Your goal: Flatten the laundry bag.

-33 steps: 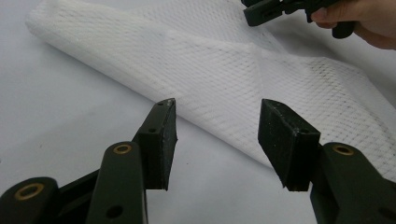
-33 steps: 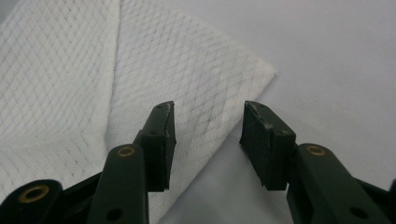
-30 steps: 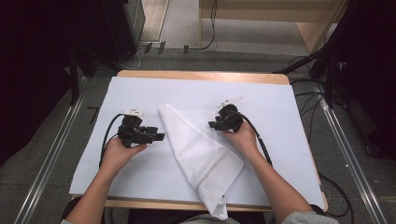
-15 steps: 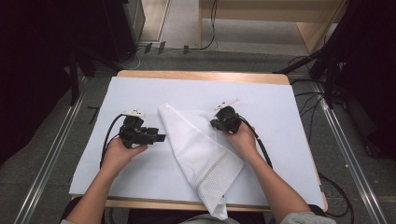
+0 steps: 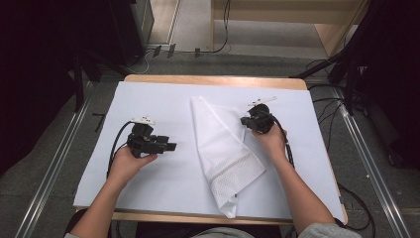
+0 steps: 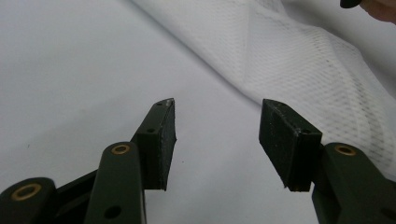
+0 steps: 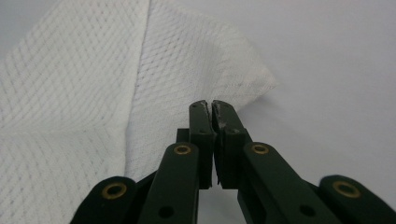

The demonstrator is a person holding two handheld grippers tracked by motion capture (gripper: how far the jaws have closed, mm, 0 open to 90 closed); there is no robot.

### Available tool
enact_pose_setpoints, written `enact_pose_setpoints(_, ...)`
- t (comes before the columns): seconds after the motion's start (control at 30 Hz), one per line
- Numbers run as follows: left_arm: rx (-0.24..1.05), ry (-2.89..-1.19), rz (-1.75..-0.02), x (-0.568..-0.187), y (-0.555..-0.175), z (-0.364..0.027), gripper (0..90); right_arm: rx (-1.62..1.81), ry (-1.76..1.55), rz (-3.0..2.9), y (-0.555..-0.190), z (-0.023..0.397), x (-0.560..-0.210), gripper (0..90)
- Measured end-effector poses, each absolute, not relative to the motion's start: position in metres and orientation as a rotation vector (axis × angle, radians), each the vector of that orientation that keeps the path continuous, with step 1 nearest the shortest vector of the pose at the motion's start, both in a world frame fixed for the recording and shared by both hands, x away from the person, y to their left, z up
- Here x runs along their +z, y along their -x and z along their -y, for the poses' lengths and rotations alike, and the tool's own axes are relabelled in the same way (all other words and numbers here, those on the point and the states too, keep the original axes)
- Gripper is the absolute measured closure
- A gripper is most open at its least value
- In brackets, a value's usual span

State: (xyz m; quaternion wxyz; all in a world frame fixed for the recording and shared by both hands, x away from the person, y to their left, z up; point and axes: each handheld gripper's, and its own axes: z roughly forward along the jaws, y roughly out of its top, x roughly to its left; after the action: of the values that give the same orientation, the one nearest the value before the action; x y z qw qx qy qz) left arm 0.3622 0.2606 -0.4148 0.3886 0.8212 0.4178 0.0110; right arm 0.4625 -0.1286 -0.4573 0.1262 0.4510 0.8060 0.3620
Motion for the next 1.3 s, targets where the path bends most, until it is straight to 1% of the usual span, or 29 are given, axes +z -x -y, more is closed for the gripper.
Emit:
enact_pose_setpoints(0.27, 0.025, -2.087, -1.062, -0.415, -0.362, -0.259, 46.6, 1.04, -1.453, -2.235, -0.474, 0.169, -0.46, 88.5)
enact_pose_setpoints(0.57, 0.013, -2.103, -1.033, -0.413, -0.362, -0.251, 47.0, 0.965, -1.535, -2.176, -0.477, 0.191, -0.464, 87.3)
enact_pose_setpoints(0.73, 0.003, -2.133, -0.978, -0.408, -0.362, -0.236, 47.8, 1.001, -1.557, -2.166, -0.473, 0.196, -0.463, 75.9)
enact_pose_setpoints(0.83, 0.004, -2.155, -0.945, -0.406, -0.363, -0.226, 47.7, 1.036, -1.534, -2.161, -0.466, 0.197, -0.456, 69.4)
enact_pose_setpoints(1.1, -0.01, -2.188, -0.875, -0.395, -0.361, -0.196, 47.6, 1.074, -1.502, -2.201, -0.446, 0.197, -0.442, 67.4)
enact_pose_setpoints(1.17, -0.019, -2.192, -0.85, -0.392, -0.359, -0.188, 47.3, 1.059, -1.451, -2.247, -0.432, 0.194, -0.44, 67.0)
enact_pose_setpoints(1.2, -0.021, -2.198, -0.832, -0.391, -0.358, -0.184, 47.3, 1.059, -1.451, -2.247, -0.432, 0.194, -0.44, 67.0)
enact_pose_setpoints(1.3, -0.048, -2.193, -0.79, -0.387, -0.354, -0.169, 46.7, 1.059, -1.413, -2.27, -0.417, 0.194, -0.437, 67.0)
